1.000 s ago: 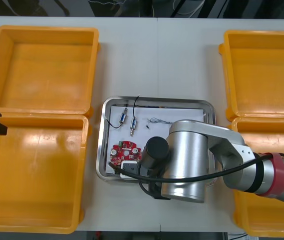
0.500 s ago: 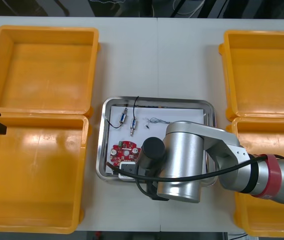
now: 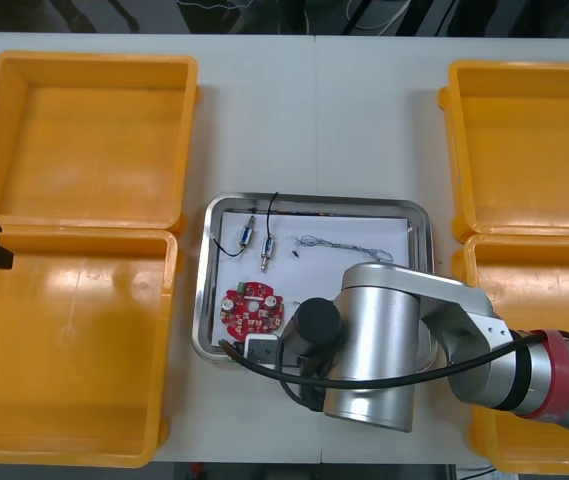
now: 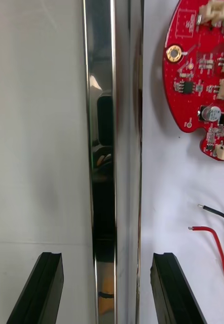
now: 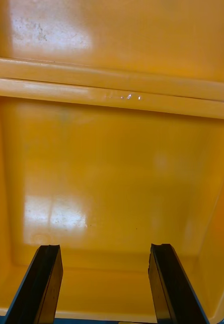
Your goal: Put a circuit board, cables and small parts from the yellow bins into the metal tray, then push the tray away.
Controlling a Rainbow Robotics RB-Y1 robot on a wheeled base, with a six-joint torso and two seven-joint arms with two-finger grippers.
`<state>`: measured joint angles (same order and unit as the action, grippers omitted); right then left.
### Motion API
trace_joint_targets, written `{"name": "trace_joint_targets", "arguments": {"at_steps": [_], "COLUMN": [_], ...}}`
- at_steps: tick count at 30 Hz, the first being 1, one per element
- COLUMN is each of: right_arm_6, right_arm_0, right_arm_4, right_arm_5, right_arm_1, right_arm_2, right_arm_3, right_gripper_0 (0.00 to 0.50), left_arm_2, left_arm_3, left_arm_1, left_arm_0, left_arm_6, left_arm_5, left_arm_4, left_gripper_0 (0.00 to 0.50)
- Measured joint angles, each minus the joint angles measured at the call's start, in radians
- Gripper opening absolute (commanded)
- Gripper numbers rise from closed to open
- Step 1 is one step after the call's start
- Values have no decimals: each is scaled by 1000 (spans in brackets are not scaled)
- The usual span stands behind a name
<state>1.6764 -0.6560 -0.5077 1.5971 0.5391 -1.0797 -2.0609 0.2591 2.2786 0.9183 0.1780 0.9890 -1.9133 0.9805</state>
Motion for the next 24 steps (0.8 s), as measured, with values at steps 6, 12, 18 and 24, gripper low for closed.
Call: {"name": "trace_joint_targets", "arguments": {"at_steps": [6,12,18,24], "right_arm_6": [0,0,0,0], "right_arm_0": [36,52,55,56], "right_arm_4": [37,64,80,119], "right_arm_5": [0,0,0,1], "right_arm_1": [-2,-10,-31,-42], "right_arm_2": [0,0,0,-7], "right_arm_3": [0,0,2,2], "right_gripper_0": [500,500,500,500], "left_arm_2": [0,0,0,0], "left_arm_3": [0,0,0,0], "left_arm_1": [0,0,0,0], "left_arm_0": [0,0,0,0], "left_arm_6": [0,0,0,0], "left_arm_5": [0,0,0,0], "left_arm_4": [0,0,0,0], "left_gripper_0": [500,500,500,500]}}
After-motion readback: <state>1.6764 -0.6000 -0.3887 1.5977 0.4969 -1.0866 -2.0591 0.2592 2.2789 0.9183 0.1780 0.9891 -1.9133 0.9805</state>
